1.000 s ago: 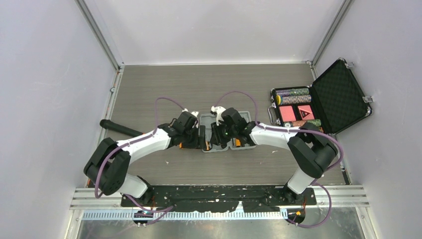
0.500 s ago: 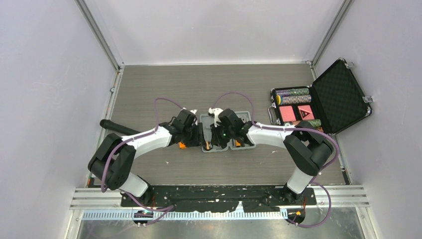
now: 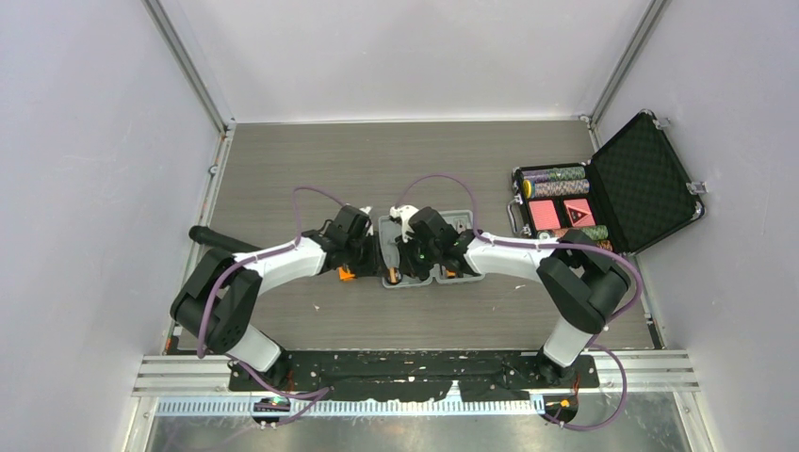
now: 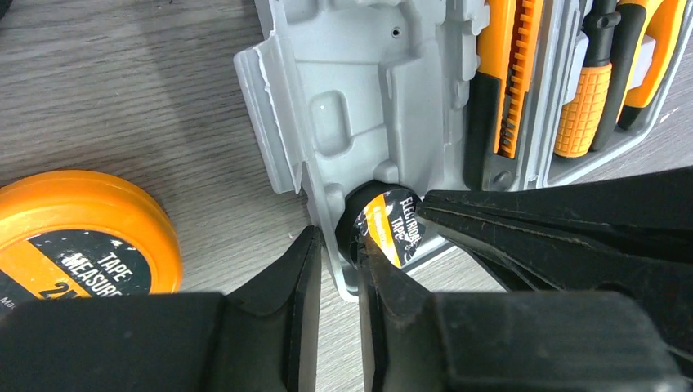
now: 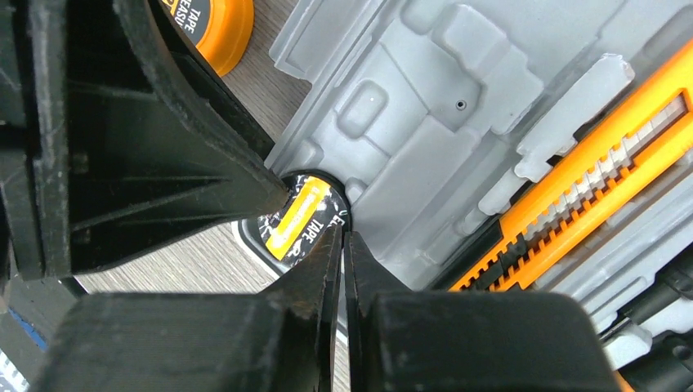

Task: Pack the tool kit
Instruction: Adjust the tool in the toolbox.

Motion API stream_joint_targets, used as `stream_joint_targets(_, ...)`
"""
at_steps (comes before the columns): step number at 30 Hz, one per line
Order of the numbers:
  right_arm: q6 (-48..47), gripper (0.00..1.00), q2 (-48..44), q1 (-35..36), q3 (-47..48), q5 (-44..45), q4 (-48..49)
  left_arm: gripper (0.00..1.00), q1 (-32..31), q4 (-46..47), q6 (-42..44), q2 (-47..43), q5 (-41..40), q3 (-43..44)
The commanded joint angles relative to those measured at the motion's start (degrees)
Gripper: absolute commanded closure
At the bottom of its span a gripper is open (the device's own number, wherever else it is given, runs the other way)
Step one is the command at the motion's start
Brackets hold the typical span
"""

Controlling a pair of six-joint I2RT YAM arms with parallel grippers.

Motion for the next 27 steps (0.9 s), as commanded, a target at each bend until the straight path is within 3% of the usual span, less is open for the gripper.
stream_joint_targets(1, -2.24, 0.91, 0.48, 1.46, 1.73, 2.49, -3.64, 0.81, 0.5, 1.51, -0.62, 0.82, 0.89, -0.3)
stream_joint_targets(10, -3.1, 0.95, 2.92, 3.02, 1.52, 6.0, -10.03, 0.96, 1.04, 1.53, -1.5, 1.66, 2.25, -1.02)
stream_joint_targets(27, -3.4, 0.95, 10.68, 6.2, -0.62, 9.38, -17.93, 0.99, 1.04, 1.83, -1.11, 3.77, 4.17, -0.21)
